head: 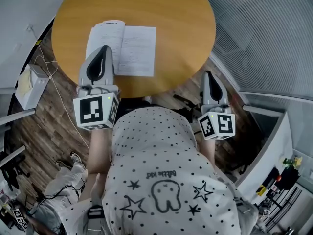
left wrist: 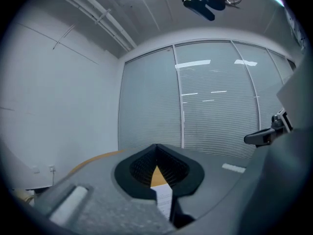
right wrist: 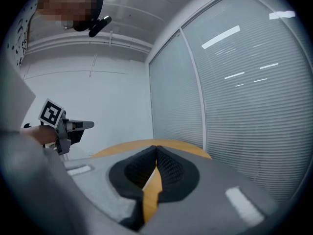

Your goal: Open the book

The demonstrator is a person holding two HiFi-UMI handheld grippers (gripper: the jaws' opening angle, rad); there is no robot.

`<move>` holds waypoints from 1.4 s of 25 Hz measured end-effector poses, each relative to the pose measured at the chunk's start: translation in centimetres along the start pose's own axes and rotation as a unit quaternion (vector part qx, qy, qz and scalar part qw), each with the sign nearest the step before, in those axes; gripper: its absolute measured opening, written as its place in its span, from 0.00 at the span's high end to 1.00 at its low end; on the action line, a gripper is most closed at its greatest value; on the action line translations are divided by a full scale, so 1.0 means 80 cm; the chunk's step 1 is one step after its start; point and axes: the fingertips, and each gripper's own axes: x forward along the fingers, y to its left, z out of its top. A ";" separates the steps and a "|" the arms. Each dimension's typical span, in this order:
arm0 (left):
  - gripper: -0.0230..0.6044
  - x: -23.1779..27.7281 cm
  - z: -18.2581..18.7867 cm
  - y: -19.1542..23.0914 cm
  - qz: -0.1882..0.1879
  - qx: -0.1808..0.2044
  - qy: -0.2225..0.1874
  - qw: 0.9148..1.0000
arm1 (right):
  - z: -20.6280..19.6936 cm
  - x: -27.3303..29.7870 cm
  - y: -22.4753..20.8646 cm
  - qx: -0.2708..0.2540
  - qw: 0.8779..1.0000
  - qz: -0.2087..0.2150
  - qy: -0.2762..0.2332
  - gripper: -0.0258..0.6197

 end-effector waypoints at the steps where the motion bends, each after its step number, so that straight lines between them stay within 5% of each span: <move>1: 0.95 -0.006 0.006 -0.005 -0.003 0.002 -0.005 1.000 | 0.003 -0.001 0.001 -0.001 1.000 0.001 -0.001 0.95; 8: 0.95 -0.031 0.032 -0.020 -0.012 0.018 -0.023 1.000 | 0.010 -0.005 0.005 -0.005 1.000 0.008 -0.005 0.95; 35: 0.95 -0.058 0.004 -0.028 -0.004 0.024 0.005 1.000 | 0.015 -0.017 0.004 -0.015 1.000 0.021 -0.008 0.95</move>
